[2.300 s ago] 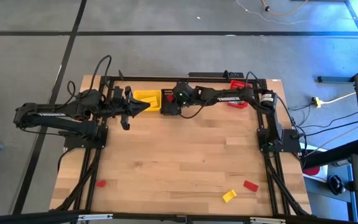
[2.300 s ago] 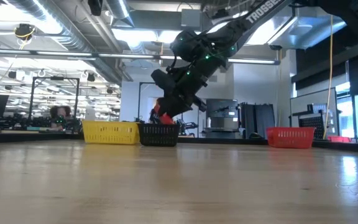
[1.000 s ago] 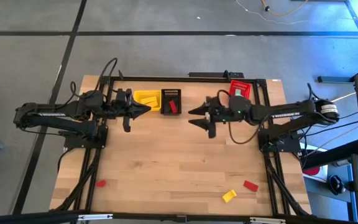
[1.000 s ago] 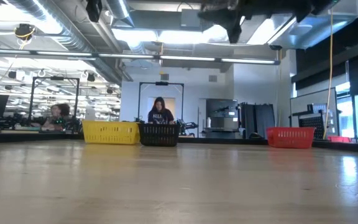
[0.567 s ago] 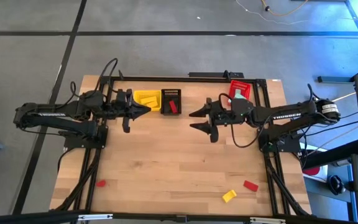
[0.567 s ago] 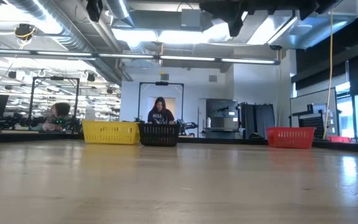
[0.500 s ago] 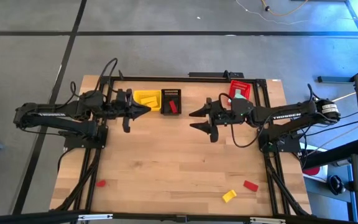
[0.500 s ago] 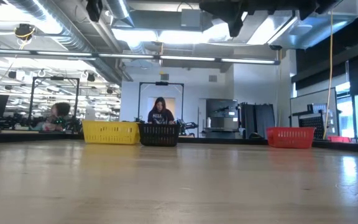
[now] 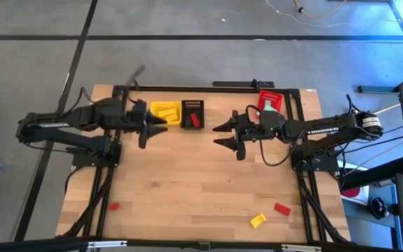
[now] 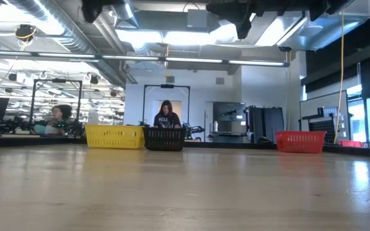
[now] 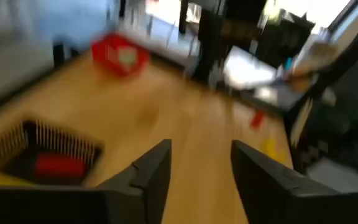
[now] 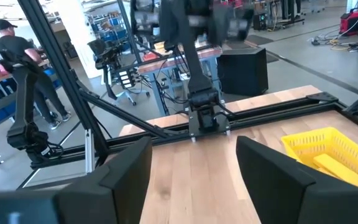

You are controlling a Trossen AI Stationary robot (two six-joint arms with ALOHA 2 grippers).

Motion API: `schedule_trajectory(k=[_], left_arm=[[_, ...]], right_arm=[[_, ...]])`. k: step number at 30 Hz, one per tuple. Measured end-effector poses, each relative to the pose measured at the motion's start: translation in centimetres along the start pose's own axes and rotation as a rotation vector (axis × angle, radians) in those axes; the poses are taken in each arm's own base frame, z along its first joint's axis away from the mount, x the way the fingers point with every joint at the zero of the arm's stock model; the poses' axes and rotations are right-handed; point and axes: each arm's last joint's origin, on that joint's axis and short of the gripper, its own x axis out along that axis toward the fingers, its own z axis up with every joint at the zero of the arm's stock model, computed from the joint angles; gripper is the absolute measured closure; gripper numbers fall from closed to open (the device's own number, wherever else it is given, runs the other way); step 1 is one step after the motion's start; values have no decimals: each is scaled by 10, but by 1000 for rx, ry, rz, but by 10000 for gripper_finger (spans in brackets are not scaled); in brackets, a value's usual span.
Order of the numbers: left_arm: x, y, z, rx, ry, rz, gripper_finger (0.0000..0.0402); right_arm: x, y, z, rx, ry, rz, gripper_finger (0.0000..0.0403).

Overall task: Sort & place blocks by color
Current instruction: Put the left red block into the black bin

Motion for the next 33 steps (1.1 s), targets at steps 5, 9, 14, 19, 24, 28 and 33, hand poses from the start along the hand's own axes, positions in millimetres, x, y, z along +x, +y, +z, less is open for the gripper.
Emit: schedule_trajectory(k=[5,9,14,19,24,28,33], left_arm=[[6,-6,-21,-162,431,54,204],[12,-15,-57,-314,821,171,199],[12,-39,-101,-373,1207,363,199],[12,-75,-133,-394,1318,416,198],[12,-108,-160,-455,1303,412,198],[7,-123,-180,-448,1327,451,198],[-1,-135,-197,-462,1351,496,198]], right_arm=[[0,0,0,0,0,0,166],[0,0,0,0,1,-1,166],[0,0,0,-4,5,-2,166],[0,0,-1,-3,17,-4,166],[0,-1,-5,-23,50,-12,166],[0,-2,-6,-23,59,-14,166],[0,-2,-5,-22,59,-14,166]])
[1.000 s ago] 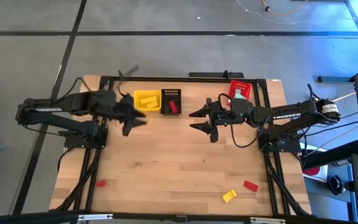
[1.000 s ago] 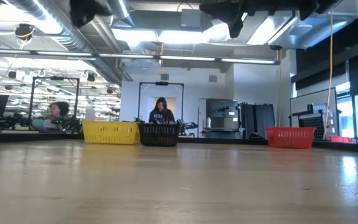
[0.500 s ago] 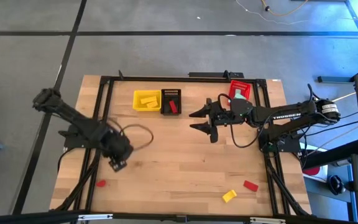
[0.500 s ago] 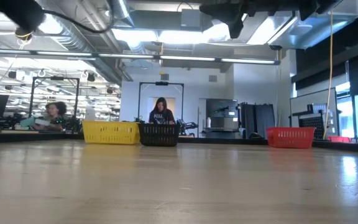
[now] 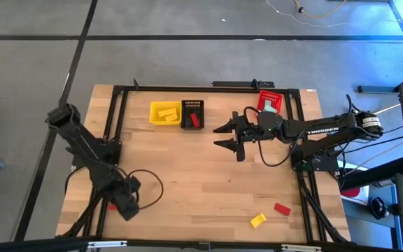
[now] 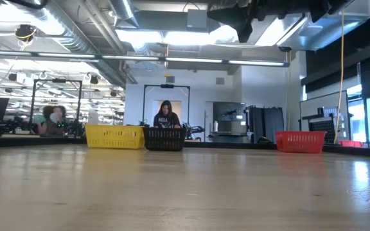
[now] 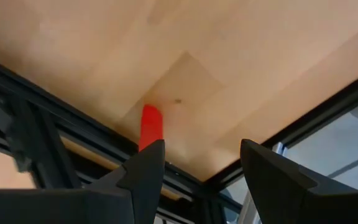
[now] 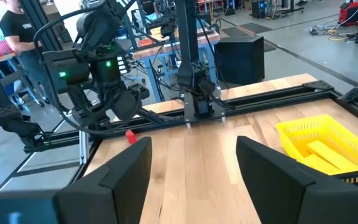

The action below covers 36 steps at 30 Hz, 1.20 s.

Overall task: Sort & place blocks by color
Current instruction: Put the left red block into the black bin, then put the bottom red block into the black bin

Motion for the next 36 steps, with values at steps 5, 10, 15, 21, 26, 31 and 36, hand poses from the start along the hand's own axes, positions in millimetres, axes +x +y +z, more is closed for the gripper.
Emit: schedule_trajectory(k=[5,10,15,21,26,31,36], left_arm=[[7,0,-10,-45,-13,17,198],[18,6,-9,-93,4,33,198],[31,10,-7,-120,59,15,198],[44,21,-3,-173,93,47,198],[54,26,0,-191,111,32,198],[67,33,3,-200,177,6,198],[75,45,6,-208,162,57,198]], right_arm=[[0,0,0,0,0,0,166],[0,0,0,1,0,0,166],[0,0,0,4,0,0,166],[0,0,0,5,0,0,166],[0,0,0,5,0,0,166],[0,0,0,5,-4,-15,166],[0,-1,0,5,-10,-42,166]])
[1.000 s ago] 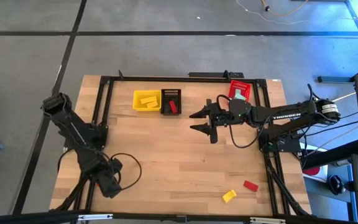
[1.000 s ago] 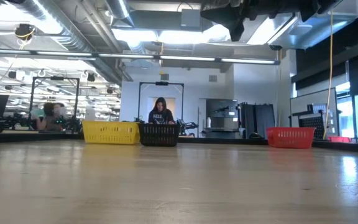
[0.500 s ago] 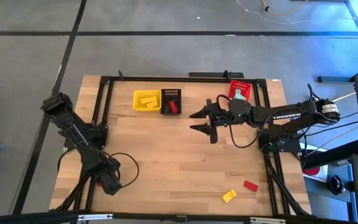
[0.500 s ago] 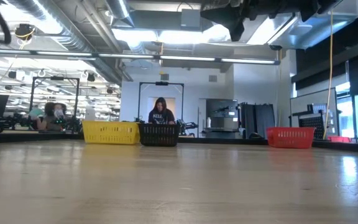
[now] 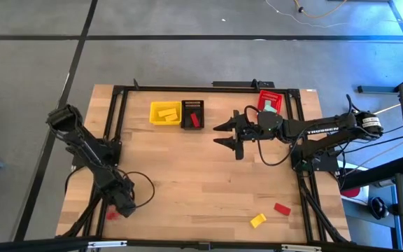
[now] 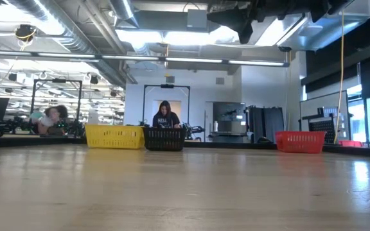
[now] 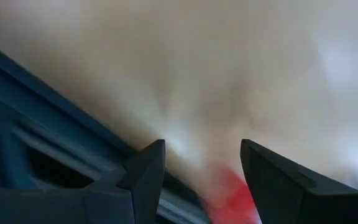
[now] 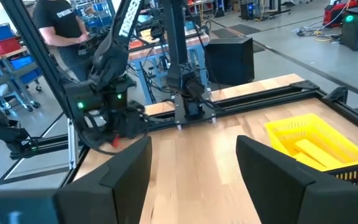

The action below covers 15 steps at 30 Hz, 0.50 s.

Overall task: Sort & place blocks by color
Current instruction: Put the bottom red block into the black bin

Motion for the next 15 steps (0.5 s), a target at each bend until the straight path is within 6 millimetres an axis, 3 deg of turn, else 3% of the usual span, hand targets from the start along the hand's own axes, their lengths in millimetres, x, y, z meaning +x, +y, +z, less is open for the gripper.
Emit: schedule_trajectory(k=[15], left_arm=[[0,0,3,72,-10,-11,199]], right_arm=[[0,-1,0,0,-4,-20,166]])
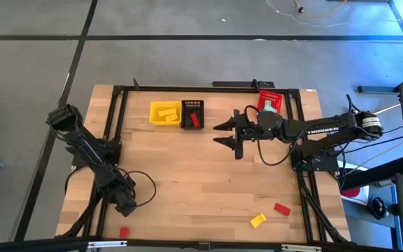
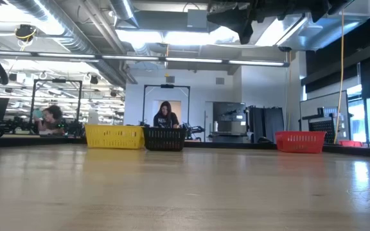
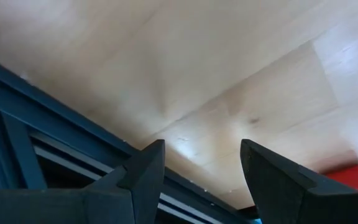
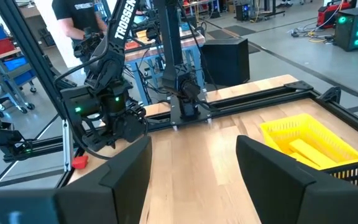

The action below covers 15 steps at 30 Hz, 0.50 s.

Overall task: Sort & place blocks by color
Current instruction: Put the bottom red block into the black bin

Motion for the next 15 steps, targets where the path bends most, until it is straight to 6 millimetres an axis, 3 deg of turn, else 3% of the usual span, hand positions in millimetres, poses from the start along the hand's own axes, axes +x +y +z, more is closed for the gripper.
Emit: schedule_trajectory(k=[4,8,15], left_arm=[[0,-1,0,18,13,-8,199],[-4,-10,-3,11,132,-62,200],[-27,-36,-19,-221,63,-259,202]], right_arm=[[0,0,0,-2,-1,-3,166],[0,0,0,-3,-2,-9,166],[0,0,0,-3,-2,-9,166]])
